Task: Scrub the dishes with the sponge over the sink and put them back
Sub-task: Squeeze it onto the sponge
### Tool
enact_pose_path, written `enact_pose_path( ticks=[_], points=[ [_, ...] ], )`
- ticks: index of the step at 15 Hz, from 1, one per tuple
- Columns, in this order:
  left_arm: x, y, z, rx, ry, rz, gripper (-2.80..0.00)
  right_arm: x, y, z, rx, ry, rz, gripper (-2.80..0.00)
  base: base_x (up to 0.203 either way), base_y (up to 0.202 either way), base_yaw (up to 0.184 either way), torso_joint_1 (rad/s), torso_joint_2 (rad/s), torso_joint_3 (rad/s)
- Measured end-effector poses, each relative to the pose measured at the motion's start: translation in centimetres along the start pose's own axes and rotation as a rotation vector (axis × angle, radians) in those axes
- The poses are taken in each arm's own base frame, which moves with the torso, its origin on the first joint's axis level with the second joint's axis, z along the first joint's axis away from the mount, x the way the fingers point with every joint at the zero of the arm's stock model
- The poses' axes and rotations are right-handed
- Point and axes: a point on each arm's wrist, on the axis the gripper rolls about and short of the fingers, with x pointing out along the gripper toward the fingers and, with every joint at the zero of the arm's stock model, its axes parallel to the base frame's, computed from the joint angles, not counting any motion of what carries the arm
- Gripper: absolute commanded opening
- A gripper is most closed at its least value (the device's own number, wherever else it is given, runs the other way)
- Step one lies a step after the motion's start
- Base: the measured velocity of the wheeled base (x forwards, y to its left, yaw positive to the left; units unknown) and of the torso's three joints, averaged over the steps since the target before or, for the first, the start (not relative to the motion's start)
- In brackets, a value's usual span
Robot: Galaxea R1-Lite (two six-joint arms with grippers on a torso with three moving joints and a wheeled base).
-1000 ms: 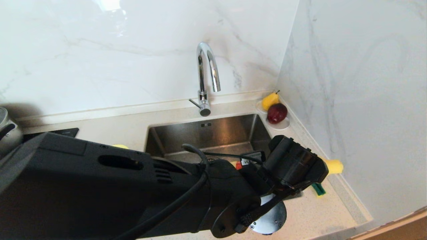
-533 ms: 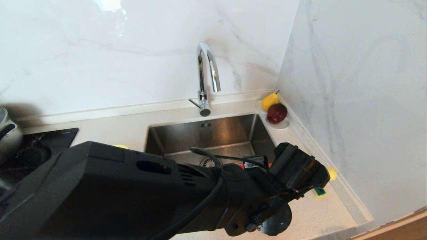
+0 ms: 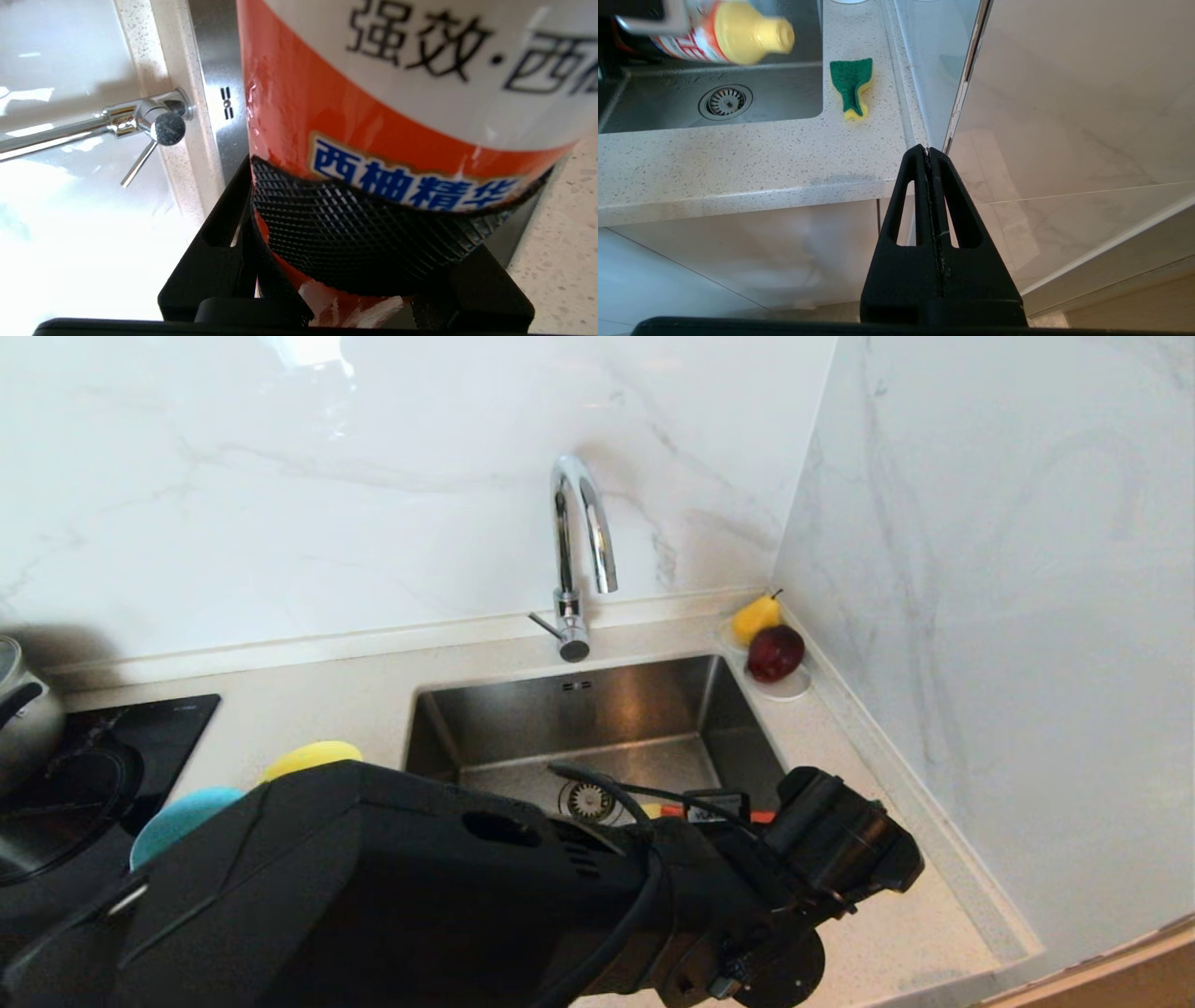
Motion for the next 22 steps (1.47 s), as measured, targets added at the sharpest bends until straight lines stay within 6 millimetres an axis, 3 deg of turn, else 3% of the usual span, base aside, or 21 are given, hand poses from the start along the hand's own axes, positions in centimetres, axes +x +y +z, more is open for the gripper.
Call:
enact_pose_path(
  ticks=[22],
  points=[
    [2.3,-2.0,2.8,0.197,0.090,0.089,-2.80,0.0,0.0,0.0,0.000,0.000,0.000,-2.80,0.000,0.000,0.000,0.000,0.00,0.000]
  ],
)
